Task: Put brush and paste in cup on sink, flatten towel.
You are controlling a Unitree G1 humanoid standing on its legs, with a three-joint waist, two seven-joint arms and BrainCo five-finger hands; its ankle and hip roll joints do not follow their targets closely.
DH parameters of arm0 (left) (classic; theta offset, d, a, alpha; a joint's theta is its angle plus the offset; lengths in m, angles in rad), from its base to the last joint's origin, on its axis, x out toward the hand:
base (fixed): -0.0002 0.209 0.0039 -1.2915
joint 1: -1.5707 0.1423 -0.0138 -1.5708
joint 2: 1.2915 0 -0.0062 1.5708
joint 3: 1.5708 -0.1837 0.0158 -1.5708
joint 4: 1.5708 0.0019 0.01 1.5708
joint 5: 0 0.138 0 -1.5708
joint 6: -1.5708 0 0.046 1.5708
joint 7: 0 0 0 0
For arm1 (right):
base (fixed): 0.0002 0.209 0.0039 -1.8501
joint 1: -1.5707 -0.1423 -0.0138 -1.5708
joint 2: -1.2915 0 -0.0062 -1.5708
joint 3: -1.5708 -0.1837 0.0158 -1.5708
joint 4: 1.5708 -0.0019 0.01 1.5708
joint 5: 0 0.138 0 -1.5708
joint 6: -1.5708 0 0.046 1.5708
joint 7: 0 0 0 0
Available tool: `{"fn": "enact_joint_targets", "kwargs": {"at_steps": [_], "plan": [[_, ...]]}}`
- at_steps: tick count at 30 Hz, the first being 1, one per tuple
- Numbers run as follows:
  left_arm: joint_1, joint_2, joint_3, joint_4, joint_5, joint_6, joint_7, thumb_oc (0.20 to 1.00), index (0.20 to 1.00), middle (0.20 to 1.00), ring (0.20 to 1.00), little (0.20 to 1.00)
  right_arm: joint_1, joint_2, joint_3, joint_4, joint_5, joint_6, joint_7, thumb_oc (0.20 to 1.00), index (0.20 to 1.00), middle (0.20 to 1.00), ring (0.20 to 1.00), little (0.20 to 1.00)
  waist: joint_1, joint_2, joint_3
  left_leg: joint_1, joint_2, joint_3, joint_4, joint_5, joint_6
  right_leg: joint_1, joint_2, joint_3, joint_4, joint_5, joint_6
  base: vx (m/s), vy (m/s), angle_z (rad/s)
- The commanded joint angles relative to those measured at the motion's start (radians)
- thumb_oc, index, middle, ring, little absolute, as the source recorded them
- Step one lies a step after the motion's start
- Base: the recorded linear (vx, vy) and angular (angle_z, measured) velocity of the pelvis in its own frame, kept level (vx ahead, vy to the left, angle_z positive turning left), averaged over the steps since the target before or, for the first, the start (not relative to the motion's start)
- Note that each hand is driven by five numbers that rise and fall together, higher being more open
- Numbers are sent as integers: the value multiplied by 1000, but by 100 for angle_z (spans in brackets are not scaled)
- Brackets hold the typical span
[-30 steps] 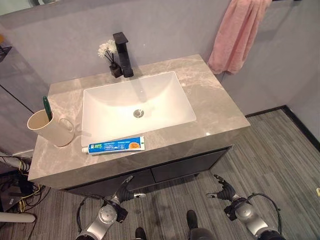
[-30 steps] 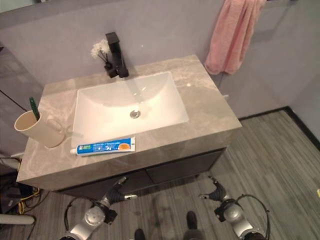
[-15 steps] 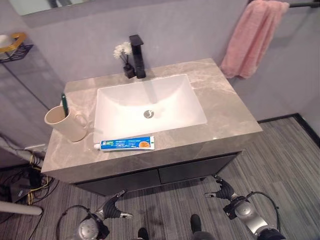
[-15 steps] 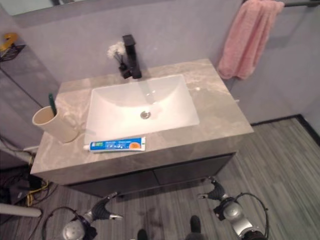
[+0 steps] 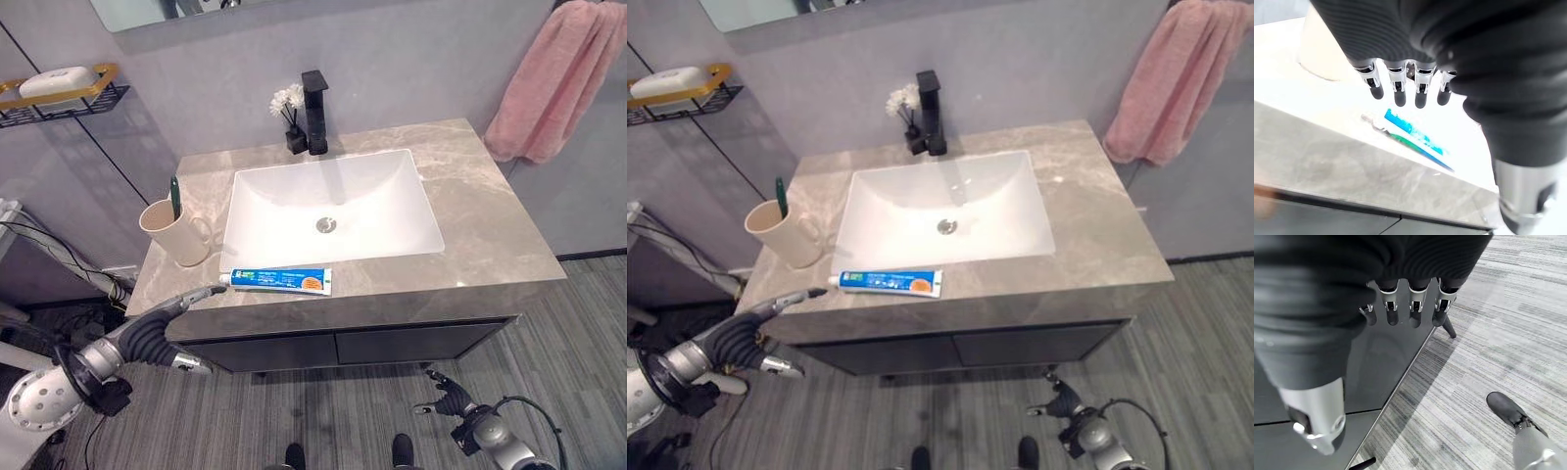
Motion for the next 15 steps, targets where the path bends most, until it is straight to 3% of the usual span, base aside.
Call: {"fn": "enact_joint_targets", "kwargs": {"at_steps": [1,7,12,15], "plan": [[-81,8,50,19,1,-49,73,1000,1000,1000,1000,1000,-46,10,10,-23,12,-32,3,1000,1000,1000,1000,1000,-13,-54,12,11,4,-14,6,-18,-19,33,-73,44,8,0,71,0,0,0],[-155,-21,31,120,199,-43,150,1000,1000,1000,1000,1000,-26,11,-24,-33,17,-29,-11,1000,1000,1000,1000,1000,-27,-53,14,14,2,1,6,-26,-17,22,-74,57,8,1,76,11,14,-5],[-276,-69,-65,253,335,-31,200,1000,1000,1000,1000,1000,-19,7,-40,-53,15,-23,-15,1000,1000,1000,1000,1000,-45,-54,20,8,0,20,6,-32,-13,-4,-73,76,8,9,81,1,24,-13],[-362,-175,-143,400,335,-16,237,1000,1000,1000,1000,1000,-16,9,-46,-58,11,-20,-22,1000,1000,1000,1000,1000,-66,-60,25,-6,0,34,6,-31,-10,-32,-71,95,8,18,85,-9,33,-16]]}}
